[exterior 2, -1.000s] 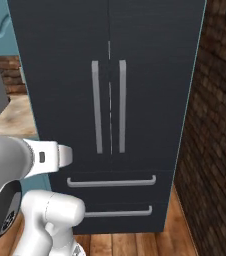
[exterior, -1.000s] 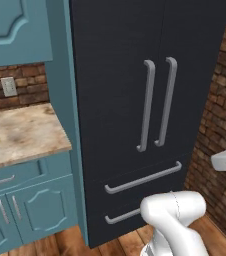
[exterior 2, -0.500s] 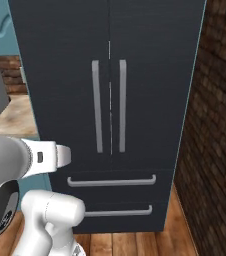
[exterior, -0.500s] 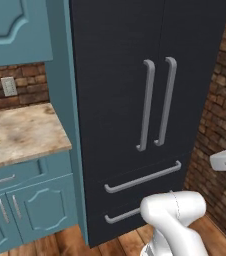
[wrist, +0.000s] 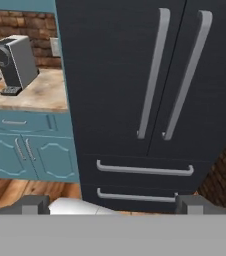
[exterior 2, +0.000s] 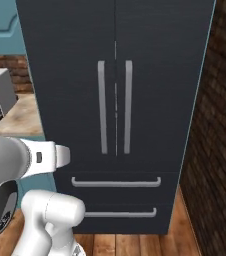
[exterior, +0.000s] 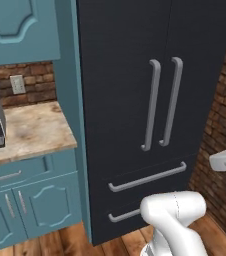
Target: Place one of the steaks on the plate and the other in the bowl. Then place the bowl in the fridge.
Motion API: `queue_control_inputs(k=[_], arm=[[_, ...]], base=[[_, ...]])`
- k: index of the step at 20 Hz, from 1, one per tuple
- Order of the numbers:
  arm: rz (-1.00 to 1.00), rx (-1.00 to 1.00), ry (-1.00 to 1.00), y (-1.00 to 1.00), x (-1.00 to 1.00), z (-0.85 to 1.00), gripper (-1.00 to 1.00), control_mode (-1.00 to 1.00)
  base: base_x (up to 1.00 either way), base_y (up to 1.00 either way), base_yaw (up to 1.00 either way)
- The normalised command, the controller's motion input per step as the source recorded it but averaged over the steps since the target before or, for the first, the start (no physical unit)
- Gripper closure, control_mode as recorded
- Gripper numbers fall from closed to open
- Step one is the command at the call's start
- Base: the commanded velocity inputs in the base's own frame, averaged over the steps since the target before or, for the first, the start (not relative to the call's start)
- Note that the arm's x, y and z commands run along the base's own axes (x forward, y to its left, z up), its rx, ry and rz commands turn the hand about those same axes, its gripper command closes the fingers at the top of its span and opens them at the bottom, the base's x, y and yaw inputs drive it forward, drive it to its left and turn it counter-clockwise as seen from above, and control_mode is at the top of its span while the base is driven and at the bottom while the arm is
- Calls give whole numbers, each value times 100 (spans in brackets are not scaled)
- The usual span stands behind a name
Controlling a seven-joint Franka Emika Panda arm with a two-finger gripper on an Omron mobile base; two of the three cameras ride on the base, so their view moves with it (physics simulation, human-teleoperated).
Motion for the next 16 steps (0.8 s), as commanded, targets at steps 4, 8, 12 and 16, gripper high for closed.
queue_control_inputs(k=[4,8,12,16], arm=[[0,0,0,0,0,0,-100,100],[0,0,0,0,0,0,-100,100],[0,0,0,0,0,0,-100,100],[0,0,0,0,0,0,-100,100]], base=[[0,-36,-1],[0,-11,-4],[10,0,0],[10,0,0]])
